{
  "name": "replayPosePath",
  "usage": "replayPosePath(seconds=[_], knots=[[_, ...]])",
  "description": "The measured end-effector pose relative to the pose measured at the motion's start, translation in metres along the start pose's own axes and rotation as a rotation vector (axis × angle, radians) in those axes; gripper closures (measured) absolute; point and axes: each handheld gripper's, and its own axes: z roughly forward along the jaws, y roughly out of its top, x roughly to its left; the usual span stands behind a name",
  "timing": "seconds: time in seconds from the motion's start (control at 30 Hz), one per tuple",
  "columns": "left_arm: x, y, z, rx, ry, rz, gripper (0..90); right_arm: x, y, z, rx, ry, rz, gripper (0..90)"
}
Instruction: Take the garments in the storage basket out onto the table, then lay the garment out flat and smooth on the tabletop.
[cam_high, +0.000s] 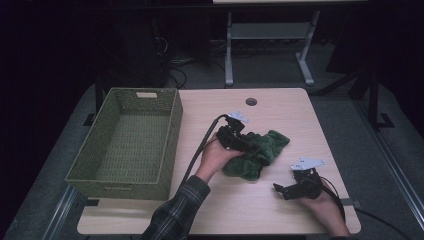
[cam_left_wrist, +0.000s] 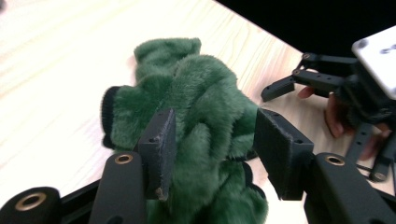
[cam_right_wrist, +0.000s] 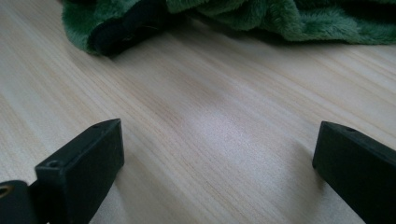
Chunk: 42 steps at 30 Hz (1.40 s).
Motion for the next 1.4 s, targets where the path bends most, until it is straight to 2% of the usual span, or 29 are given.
replayPosePath(seconds=[0.07, 0.23, 0.43, 0.5, 0.6, 0.67, 0.8, 1.03, 1.13, 1.27, 1.33, 1.4], knots=[[-0.007, -0.003, -0.014, -0.017, 0.009, 0.015, 50.6, 0.0, 0.0, 0.0, -0.001, 0.0, -0.002, 1.8], [-0.019, -0.014, -0.027, -0.014, 0.006, 0.044, 54.5, 0.0, 0.0, 0.0, -0.002, -0.001, -0.003, 1.8], [-0.03, -0.028, -0.028, -0.007, -0.01, 0.055, 54.9, 0.002, 0.001, 0.001, 0.0, -0.009, 0.01, 1.8], [-0.036, -0.037, -0.024, 0.001, -0.023, 0.059, 54.9, 0.004, 0.002, 0.001, 0.013, -0.013, 0.017, 1.8], [-0.039, -0.045, -0.018, 0.018, -0.016, 0.066, 54.1, 0.007, 0.004, 0.0, 0.023, -0.012, 0.015, 5.6], [-0.039, -0.05, -0.014, 0.022, -0.014, 0.059, 52.2, 0.009, 0.005, 0.0, 0.018, 0.004, 0.008, 5.8], [-0.038, -0.057, -0.008, 0.039, 0.003, 0.072, 48.1, 0.015, 0.009, 0.0, 0.003, 0.05, 0.006, 7.1], [-0.031, -0.066, 0.004, 0.066, 0.026, 0.086, 47.2, 0.027, 0.018, 0.008, -0.033, 0.144, -0.031, 18.3], [-0.026, -0.07, 0.011, 0.09, 0.043, 0.095, 47.3, 0.031, 0.023, 0.012, -0.051, 0.161, -0.051, 23.0], [-0.023, -0.072, 0.016, 0.101, 0.058, 0.091, 47.7, 0.032, 0.027, 0.016, -0.052, 0.173, -0.044, 25.1], [-0.018, -0.073, 0.02, 0.121, 0.069, 0.108, 48.8, 0.031, 0.029, 0.02, -0.06, 0.185, -0.042, 26.1], [-0.016, -0.073, 0.021, 0.116, 0.074, 0.105, 50.0, 0.031, 0.03, 0.022, -0.068, 0.185, -0.043, 27.2]])
